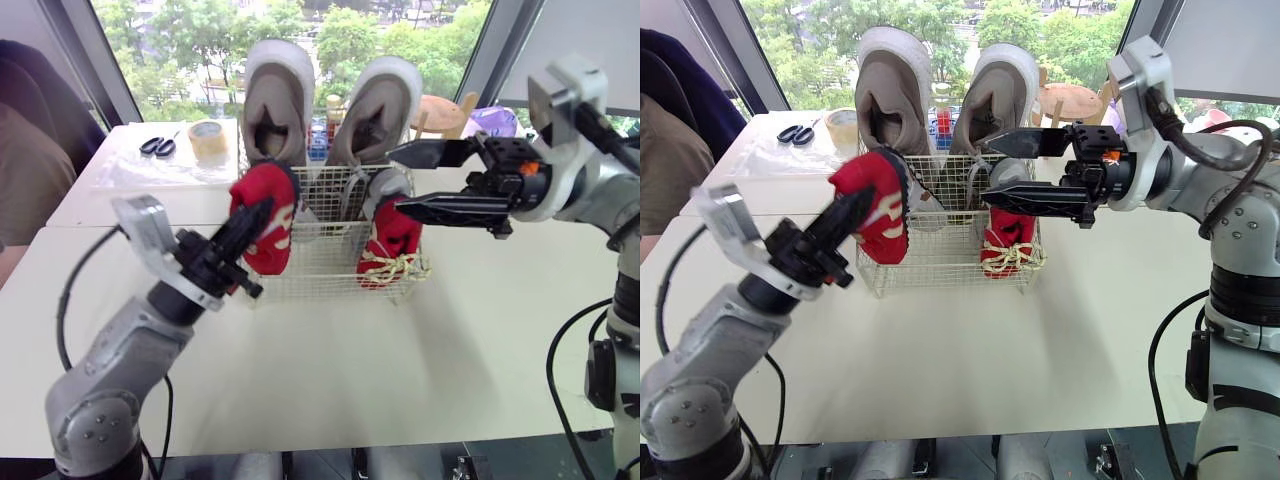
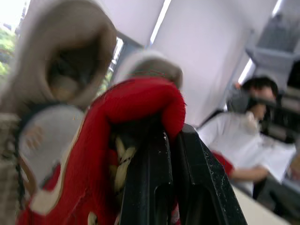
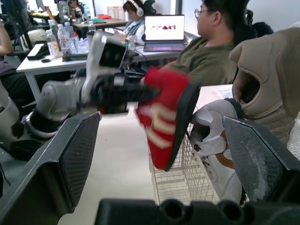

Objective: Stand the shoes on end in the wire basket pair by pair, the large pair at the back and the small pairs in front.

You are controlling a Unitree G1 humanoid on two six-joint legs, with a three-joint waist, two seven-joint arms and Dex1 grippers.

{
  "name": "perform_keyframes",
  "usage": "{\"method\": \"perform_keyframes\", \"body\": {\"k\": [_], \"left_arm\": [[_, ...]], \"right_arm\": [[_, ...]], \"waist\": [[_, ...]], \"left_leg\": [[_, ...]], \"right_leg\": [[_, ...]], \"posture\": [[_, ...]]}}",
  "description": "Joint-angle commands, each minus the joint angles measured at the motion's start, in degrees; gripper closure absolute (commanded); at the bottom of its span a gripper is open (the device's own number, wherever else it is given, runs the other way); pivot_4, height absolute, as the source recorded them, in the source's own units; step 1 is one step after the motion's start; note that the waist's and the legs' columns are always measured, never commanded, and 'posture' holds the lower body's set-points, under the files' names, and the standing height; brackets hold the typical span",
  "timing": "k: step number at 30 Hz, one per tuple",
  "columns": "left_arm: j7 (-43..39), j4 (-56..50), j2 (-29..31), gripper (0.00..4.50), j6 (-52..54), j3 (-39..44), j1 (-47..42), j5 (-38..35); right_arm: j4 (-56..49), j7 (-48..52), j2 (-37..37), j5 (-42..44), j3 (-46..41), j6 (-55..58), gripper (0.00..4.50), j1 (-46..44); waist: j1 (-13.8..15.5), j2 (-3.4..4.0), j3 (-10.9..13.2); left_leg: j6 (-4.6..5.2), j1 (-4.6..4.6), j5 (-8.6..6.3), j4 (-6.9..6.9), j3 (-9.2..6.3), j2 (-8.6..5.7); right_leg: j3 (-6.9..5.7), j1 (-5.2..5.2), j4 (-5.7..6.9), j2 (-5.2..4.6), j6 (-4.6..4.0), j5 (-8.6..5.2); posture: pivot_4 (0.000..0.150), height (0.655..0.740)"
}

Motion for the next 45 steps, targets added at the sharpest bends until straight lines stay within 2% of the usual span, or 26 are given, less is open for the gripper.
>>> {"method": "perform_keyframes", "body": {"k": [1, 3, 10, 13, 16, 17, 18, 20, 25, 28, 30, 34, 37, 41, 45], "left_arm": [[-1.1, 4.5, 0.0, 4.48, -3.4, -1.1, 5.2, 6.2], [-1.2, 5.1, -0.5, 4.48, -4.7, -1.6, 6.7, 6.2], [0.9, 4.4, -1.5, 4.48, -6.3, -0.3, 10.4, -0.8], [0.8, 2.9, 0.8, 3.63, -5.5, -0.1, 11.6, -3.7], [1.5, 1.1, 5.2, 2.08, -5.1, 3.6, 14.3, -9.9], [0.1, 0.0, 7.5, 1.75, -5.1, 6.4, 16.8, -13.1], [-1.3, -0.4, 10.5, 1.75, -4.3, 9.3, 19.8, -17.8], [-2.6, -0.9, 14.5, 1.75, -3.8, 13.1, 23.5, -22.2], [-12.7, -0.1, 25.4, 1.75, 0.7, 21.5, 35.4, -18.6], [-18.8, 4.6, 28.0, 1.75, 2.7, 27.8, 41.8, -18.9], [-20.0, 10.3, 30.6, 1.75, 6.7, 30.3, 43.8, -22.5], [-23.8, 16.1, 33.2, 1.75, 7.1, 28.8, 39.7, -17.4], [-27.1, 16.7, 35.4, 1.75, 6.8, 24.4, 37.8, -10.1], [-28.1, 16.3, 34.2, 1.75, 7.5, 21.2, 35.2, -8.8], [-27.5, 15.5, 32.5, 1.75, 8.6, 19.4, 33.4, -9.5]], "right_arm": [[-0.9, -0.2, -0.7, 1.3, -1.9, -0.4, 0.00, -0.5], [-0.5, -0.1, -0.6, 1.1, -1.8, -0.6, 0.00, -0.6], [-0.4, 0.2, -0.9, 0.8, -1.7, -0.8, 0.00, 0.0], [-0.5, 0.4, -1.2, 0.7, -1.6, -0.8, 0.00, 0.4], [-0.7, 0.5, -1.7, 0.6, -1.6, -0.7, 0.00, 1.1], [-0.7, 0.5, -1.9, 0.7, -1.7, -0.5, 0.00, 1.5], [-0.5, 0.4, -2.3, 0.7, -2.0, -0.3, 0.00, 2.1], [0.0, 0.3, -2.8, 0.8, -2.7, -0.1, 0.00, 3.0], [6.0, -0.9, -5.1, -0.2, -7.2, -0.2, 0.00, 8.1], [10.4, 0.3, -8.9, -1.6, -11.9, -0.5, 0.00, 14.6], [11.7, 1.1, -10.9, -2.5, -13.8, -0.9, 0.00, 18.6], [8.7, 2.8, -12.3, -4.9, -13.7, -1.6, 0.00, 28.8], [4.0, 3.4, -12.1, -7.5, -10.3, -2.9, 0.00, 36.3], [-1.8, 1.5, -9.8, -8.0, -8.2, -3.2, 0.00, 42.8], [-5.4, -1.4, -7.2, -6.6, -8.1, -2.0, 0.00, 44.0]], "waist": [[-0.1, 0.11, -0.1], [-0.1, 0.21, -0.1], [-0.1, 0.23, -0.1], [-0.1, 0.23, -0.1], [-0.1, 0.22, -0.1], [-0.1, 0.16, -0.1], [-0.2, 0.16, -0.1], [-0.4, 0.16, -0.1], [-0.1, 0.22, 0.0], [0.0, 0.30, 0.0], [0.0, 0.32, 0.0], [-0.1, 0.45, -0.1], [-0.2, 0.54, -0.1], [-0.4, 0.55, -0.1], [-0.4, 0.54, -0.1]], "left_leg": [[0.00, 0.02, 0.00, 0.00, 0.01, 0.04], [0.00, 0.04, 0.00, 0.00, 0.00, 0.09], [0.00, 0.03, 0.00, -0.02, -0.01, 0.19], [0.00, 0.03, 0.00, -0.02, -0.01, 0.19], [0.00, -0.09, 0.00, -0.03, -0.01, 0.20], [0.00, -0.08, 0.00, -0.03, 0.01, 0.21], [0.00, -0.10, -0.01, -0.03, -0.01, 0.23], [0.01, -0.10, -0.02, -0.07, 0.05, 0.27], [-0.02, -0.13, -0.03, -0.09, 0.07, 0.30], [0.01, -0.25, -0.07, -0.14, 0.06, 0.32], [0.07, -0.54, -0.10, -0.18, 0.07, 0.29], [0.15, -0.95, -0.14, -0.17, 0.11, 0.33], [0.17, -0.97, -0.15, -0.19, 0.16, 0.42], [0.18, -0.97, -0.16, -0.22, 0.21, 0.45], [0.18, -0.96, -0.16, -0.21, 0.20, 0.46]], "right_leg": [[0.00, 0.00, 0.01, 0.04, -0.02, -0.01], [0.00, -0.01, 0.02, 0.09, -0.04, -0.03], [0.00, -0.02, 0.03, 0.10, -0.05, -0.04], [0.00, -0.03, 0.03, 0.10, -0.04, -0.04], [0.00, -0.16, 0.02, 0.10, -0.04, -0.05], [0.00, -0.17, 0.02, 0.08, -0.04, -0.05], [-0.01, -0.18, 0.02, 0.08, -0.04, -0.05], [-0.01, -0.21, 0.00, 0.05, -0.09, -0.08], [-0.05, -0.28, -0.08, 0.05, -0.14, -0.12], [-0.10, -0.31, -0.61, 0.03, -0.22, -0.06], [-0.12, -0.38, -0.74, -0.01, -0.26, -0.03], [-0.11, -0.84, -0.66, 0.06, -0.25, -0.02], [-0.12, -0.89, -0.66, 0.17, -0.25, -0.02], [-0.09, -0.91, -0.66, 0.18, -0.25, -0.02], [-0.09, -0.91, -0.65, 0.19, -0.24, -0.01]], "posture": [[0.150, 0.7400], [0.150, 0.7400], [0.150, 0.7400], [0.150, 0.7400], [0.150, 0.7400], [0.150, 0.7400], [0.150, 0.7400], [0.150, 0.7400], [0.150, 0.7400], [0.150, 0.7400], [0.150, 0.7400], [0.150, 0.7400], [0.150, 0.7400], [0.150, 0.7400], [0.150, 0.7400]]}}
